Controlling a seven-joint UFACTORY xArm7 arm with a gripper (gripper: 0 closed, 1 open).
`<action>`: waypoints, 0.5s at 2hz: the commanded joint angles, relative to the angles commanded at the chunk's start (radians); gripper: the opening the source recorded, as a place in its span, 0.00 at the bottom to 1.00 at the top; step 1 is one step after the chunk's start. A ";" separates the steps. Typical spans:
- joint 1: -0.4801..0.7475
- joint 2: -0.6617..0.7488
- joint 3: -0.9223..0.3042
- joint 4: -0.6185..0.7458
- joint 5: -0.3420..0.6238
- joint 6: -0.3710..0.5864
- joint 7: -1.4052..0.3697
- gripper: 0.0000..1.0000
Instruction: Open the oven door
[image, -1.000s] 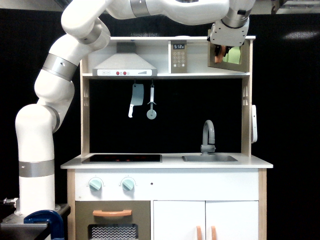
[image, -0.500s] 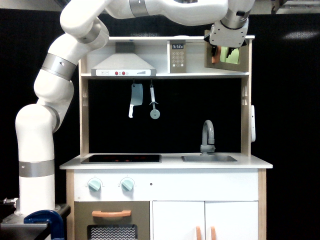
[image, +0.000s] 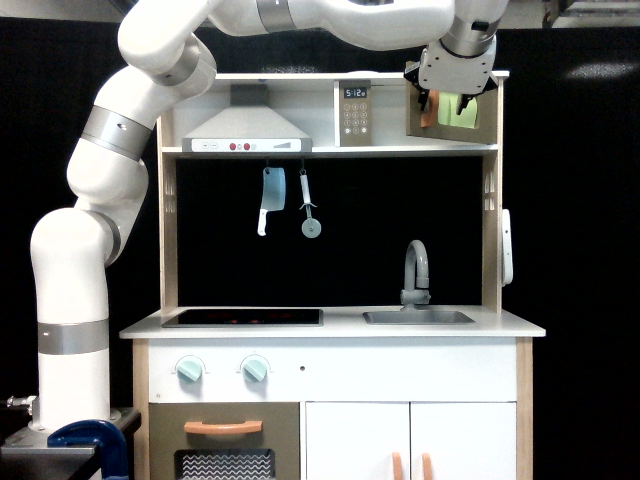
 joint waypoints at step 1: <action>-0.071 -0.163 0.023 -0.244 -0.091 0.030 -0.116 1.00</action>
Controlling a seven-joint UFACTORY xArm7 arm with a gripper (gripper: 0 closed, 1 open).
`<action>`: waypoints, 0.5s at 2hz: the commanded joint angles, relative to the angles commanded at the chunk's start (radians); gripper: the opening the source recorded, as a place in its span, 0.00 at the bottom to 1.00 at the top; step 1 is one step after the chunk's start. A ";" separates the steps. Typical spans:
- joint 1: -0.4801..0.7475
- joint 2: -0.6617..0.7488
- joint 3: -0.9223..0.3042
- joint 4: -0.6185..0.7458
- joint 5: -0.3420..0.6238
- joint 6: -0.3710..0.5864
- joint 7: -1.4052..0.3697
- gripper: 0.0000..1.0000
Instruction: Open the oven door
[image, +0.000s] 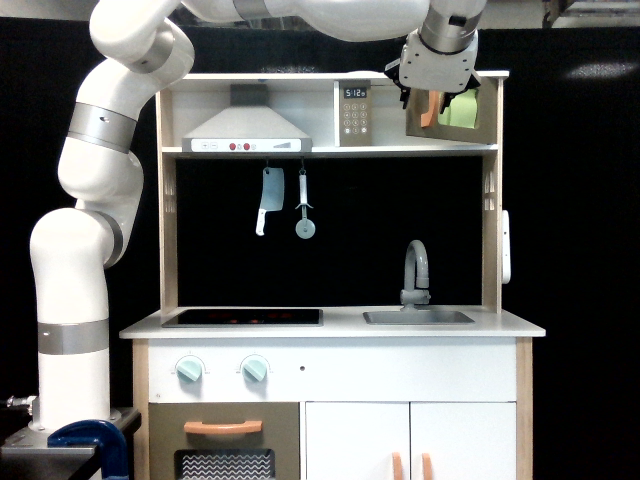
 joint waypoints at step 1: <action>-0.105 -0.194 -0.052 -0.285 -0.136 0.098 -0.173 1.00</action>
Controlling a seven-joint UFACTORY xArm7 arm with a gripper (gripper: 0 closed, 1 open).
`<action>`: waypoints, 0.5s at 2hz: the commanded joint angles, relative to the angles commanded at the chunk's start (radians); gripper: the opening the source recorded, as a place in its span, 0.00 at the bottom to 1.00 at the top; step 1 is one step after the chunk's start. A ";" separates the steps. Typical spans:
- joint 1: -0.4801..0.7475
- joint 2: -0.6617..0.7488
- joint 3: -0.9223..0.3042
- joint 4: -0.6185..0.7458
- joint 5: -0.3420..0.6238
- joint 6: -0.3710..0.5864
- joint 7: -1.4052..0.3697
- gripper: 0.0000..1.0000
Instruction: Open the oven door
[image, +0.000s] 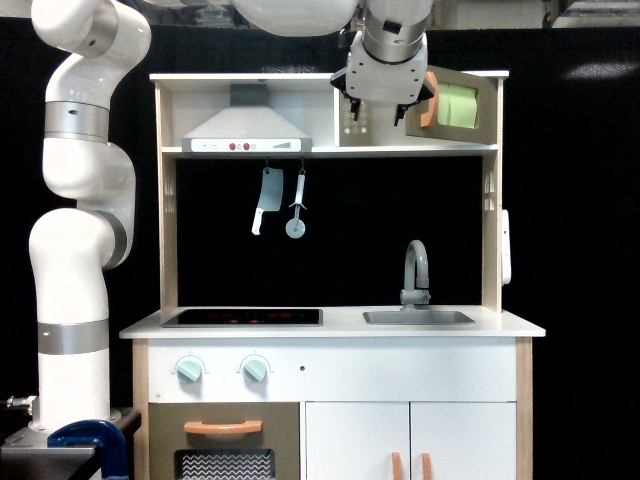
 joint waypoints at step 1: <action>-0.044 -0.059 -0.027 -0.150 -0.086 0.007 -0.125 1.00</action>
